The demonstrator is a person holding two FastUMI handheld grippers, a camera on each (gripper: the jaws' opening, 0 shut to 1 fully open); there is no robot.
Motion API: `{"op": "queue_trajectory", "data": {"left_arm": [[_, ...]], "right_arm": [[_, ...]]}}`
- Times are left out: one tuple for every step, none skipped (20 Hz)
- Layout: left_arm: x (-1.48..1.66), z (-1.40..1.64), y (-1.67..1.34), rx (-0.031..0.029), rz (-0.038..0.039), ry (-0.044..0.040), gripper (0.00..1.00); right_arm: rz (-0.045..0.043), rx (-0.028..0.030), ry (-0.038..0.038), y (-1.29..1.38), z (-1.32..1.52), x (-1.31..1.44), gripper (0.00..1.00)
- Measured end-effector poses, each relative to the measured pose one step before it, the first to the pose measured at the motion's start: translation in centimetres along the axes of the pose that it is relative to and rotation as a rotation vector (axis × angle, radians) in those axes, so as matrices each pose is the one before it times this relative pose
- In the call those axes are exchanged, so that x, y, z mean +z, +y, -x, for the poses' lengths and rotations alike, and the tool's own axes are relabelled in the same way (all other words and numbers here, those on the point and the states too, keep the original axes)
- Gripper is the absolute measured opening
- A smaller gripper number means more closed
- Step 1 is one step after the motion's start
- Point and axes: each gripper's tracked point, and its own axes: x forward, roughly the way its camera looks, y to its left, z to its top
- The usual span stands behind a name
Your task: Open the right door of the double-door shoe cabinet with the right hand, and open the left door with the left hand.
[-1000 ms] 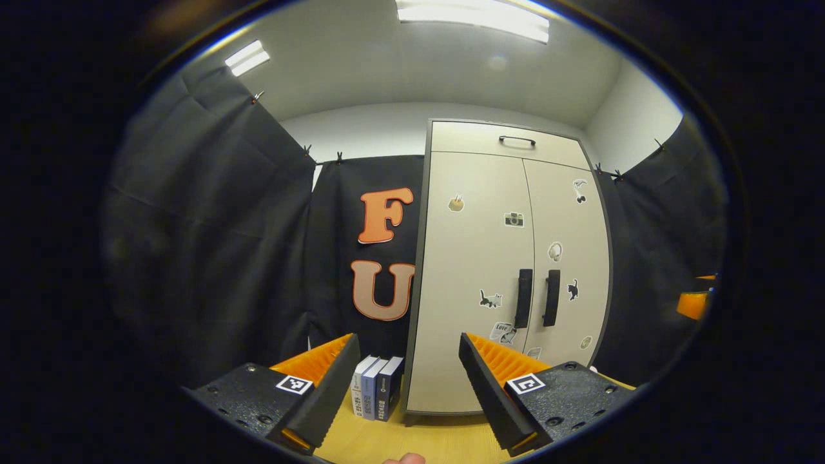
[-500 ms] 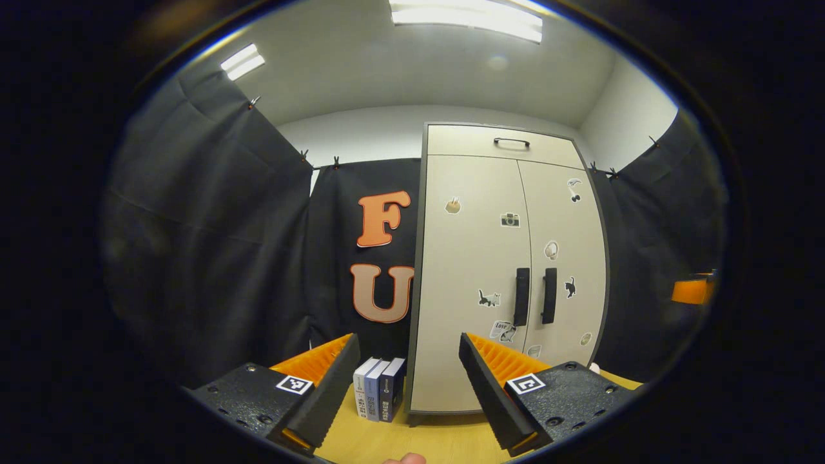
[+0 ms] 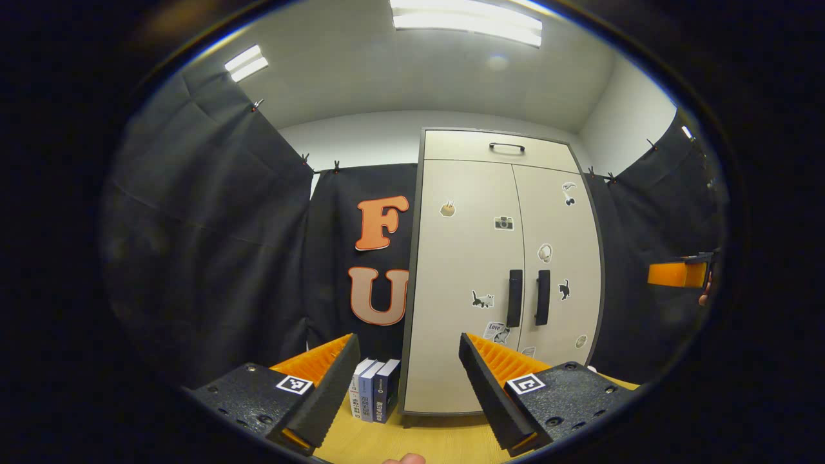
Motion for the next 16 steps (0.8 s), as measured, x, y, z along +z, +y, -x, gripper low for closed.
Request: {"op": "queue_trajectory", "data": {"left_arm": [[-0.151,0.068,0.028,-0.00151,-0.00389,0.00082,0.94],[-0.089,-0.070,-0.043,-0.00548,0.00476,-0.00109,0.94],[-0.103,0.017,-0.058,-0.01000,0.01583,0.00130,0.94],[-0.273,0.030,-0.131,-0.01138,0.01914,0.00234,0.94],[-0.208,0.126,-0.016,-0.00870,0.01353,0.00219,0.94],[-0.193,0.015,0.272,0.00070,0.00490,-0.00245,0.94],[-0.093,0.108,0.264,0.00355,-0.00475,-0.00623,0.94],[0.054,0.112,0.131,0.00239,-0.01385,-0.00577,0.94],[0.044,0.078,0.190,0.00635,-0.01475,-0.00525,0.94],[-0.002,0.098,0.330,0.01180,-0.01006,-0.00445,0.94],[-0.058,0.167,0.153,0.00709,0.00004,-0.00208,0.94],[-0.074,0.067,-0.175,-0.00430,0.00980,0.00262,0.94],[-0.192,0.073,-0.208,-0.00864,0.01276,0.00517,0.92],[-0.164,0.101,-0.068,-0.00405,0.00997,0.00275,0.94],[-0.125,0.127,0.153,0.00208,0.00464,0.00272,0.94],[-0.144,0.078,0.197,0.00631,0.00131,0.00235,0.94]], "right_arm": [[0.00274,-0.00282,0.00635,0.250,-0.928,-0.054,0.98],[0.00184,0.00348,0.00216,0.387,-1.039,0.107,0.98],[0.00237,0.00881,-0.00693,0.595,-1.420,0.273,0.98],[0.00480,0.00958,-0.00898,0.612,-1.637,0.164,0.98],[0.00416,0.00498,0.00869,0.557,-1.636,-0.505,0.98],[0.00740,0.00722,0.00496,0.652,-1.920,-0.393,0.98],[0.00789,0.00930,0.01123,0.671,-1.572,-0.335,0.98],[0.00549,0.00158,0.01568,0.463,-1.646,-0.451,0.98],[-0.00029,-0.00014,0.01095,0.363,-1.532,-0.340,0.98],[-0.00063,0.00094,0.00844,0.319,-1.546,-0.328,0.95],[0.00400,0.00176,0.00965,0.235,-1.535,-0.372,0.99],[0.00652,-0.00653,0.01146,-0.016,-1.608,-0.383,0.99],[0.00641,-0.00363,0.01560,0.022,-1.519,-0.484,1.00],[0.00714,-0.00157,0.02497,0.041,-1.457,-0.612,1.00],[-0.00132,0.00074,0.02098,0.054,-1.339,-0.556,0.93],[-0.01166,-0.00175,0.00793,0.008,-1.212,-0.282,0.93]]}}
